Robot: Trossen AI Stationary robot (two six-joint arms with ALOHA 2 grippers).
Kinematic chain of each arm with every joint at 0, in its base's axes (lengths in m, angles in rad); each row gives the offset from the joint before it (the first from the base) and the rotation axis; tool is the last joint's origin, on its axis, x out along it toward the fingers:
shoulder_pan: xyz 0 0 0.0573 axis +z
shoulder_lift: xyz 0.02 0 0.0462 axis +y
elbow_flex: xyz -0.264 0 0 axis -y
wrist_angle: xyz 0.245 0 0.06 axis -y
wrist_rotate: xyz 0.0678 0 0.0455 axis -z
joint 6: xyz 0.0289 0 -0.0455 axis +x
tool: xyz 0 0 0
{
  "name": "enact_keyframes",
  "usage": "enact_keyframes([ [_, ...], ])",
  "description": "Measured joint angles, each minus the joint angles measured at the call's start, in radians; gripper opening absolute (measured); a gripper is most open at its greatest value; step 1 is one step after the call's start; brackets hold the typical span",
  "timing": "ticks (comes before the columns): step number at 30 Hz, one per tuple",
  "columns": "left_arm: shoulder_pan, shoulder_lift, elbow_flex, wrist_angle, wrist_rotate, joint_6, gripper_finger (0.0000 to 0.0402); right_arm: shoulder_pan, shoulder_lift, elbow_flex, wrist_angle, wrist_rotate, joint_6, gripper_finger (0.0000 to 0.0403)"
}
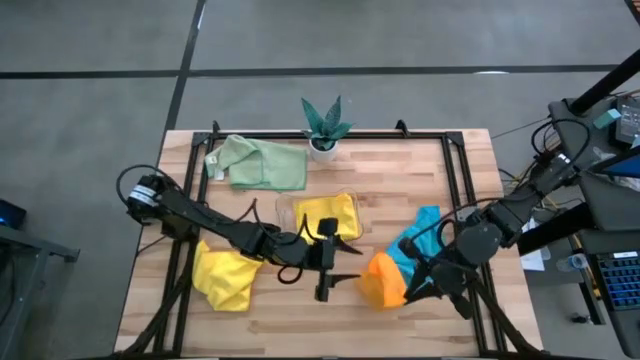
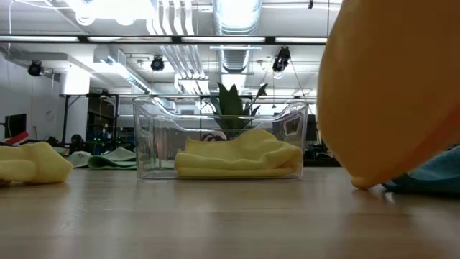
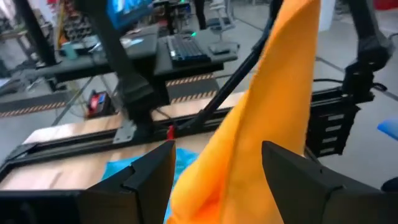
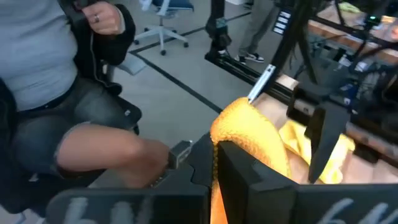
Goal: Fold microfiber towels
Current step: Fold the orange microfiber towel
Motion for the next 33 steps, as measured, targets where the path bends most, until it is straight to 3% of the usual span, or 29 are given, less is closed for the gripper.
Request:
enact_keyframes([
  [5, 0.004, 0.092, -0.004, 0.145, 0.023, 0.026, 0.0223, 0.006, 0.029, 0.014, -0.002, -0.002, 0.005, 0.0008],
  [11, 0.004, 0.181, -0.004, 0.265, 0.131, 0.063, 0.0223, 0.005, 0.031, 0.013, 0.000, 0.002, 0.016, 0.0008],
  [16, -0.004, 0.184, -0.005, 0.229, 0.188, 0.037, 0.0223, 0.005, 0.029, 0.012, -0.001, 0.003, 0.016, 0.0008],
  [24, -0.011, 0.180, -0.043, 0.174, 0.426, -0.071, 0.0223, 0.005, 0.035, 0.005, -0.004, 0.003, 0.016, 0.0008],
  [33, -0.030, 0.183, -0.116, 0.157, 0.498, -0.149, 0.0223, 0.005, 0.035, 0.002, -0.003, 0.030, 0.016, 0.0008],
])
